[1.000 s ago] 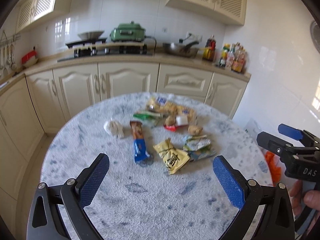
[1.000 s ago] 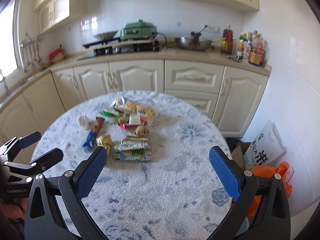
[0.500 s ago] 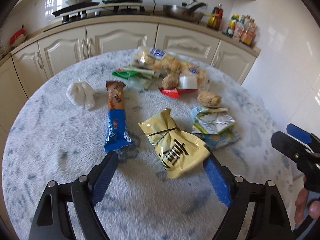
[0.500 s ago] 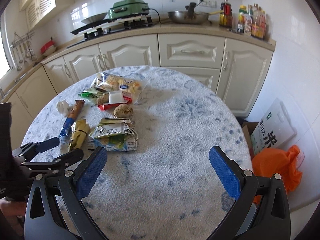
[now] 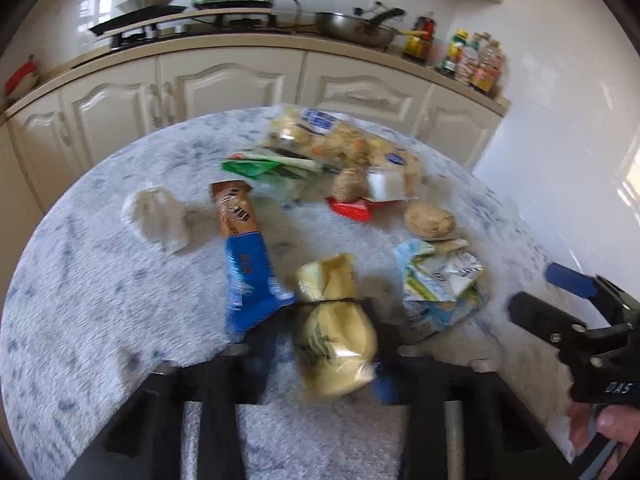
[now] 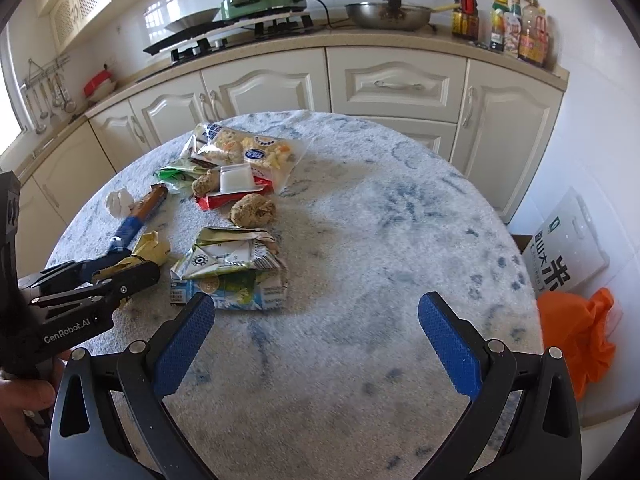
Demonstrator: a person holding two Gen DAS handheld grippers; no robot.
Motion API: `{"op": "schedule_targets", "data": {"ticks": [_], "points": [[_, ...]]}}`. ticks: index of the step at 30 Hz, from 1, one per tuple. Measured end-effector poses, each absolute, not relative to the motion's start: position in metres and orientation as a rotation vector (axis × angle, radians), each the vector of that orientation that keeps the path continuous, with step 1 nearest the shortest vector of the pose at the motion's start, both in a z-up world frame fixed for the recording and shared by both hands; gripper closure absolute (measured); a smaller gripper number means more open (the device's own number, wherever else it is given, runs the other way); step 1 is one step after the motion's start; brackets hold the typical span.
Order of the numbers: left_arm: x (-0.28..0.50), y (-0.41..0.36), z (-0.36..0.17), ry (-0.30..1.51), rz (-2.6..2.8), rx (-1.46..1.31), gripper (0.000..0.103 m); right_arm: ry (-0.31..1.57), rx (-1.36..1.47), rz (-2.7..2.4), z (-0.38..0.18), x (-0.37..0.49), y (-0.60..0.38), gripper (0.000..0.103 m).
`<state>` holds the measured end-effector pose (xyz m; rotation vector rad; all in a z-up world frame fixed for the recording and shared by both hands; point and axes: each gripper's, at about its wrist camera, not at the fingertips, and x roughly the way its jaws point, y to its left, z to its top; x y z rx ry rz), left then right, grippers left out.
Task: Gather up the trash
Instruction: 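Grasp the yellow snack wrapper with the left tool while the right tool grasps the juice carton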
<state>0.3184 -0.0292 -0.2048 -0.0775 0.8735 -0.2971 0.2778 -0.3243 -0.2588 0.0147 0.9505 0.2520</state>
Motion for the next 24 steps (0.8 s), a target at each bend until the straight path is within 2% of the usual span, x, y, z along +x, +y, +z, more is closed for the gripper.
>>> {"op": "schedule_targets", "data": {"ticks": [14, 16, 24], "points": [[0.288, 0.004, -0.205, 0.840, -0.261, -0.170, 0.075, 1.004, -0.043, 0.343, -0.285, 0.303, -0.260, 0.001], [0.282, 0.005, -0.202, 0.835, -0.264, -0.170, 0.075, 1.003, -0.064, 0.331, -0.285, 0.305, -0.254, 0.014], [0.254, 0.006, -0.191, 0.807, -0.287, -0.178, 0.075, 0.999, -0.048, 0.361, -0.283, 0.291, -0.261, 0.014]]}}
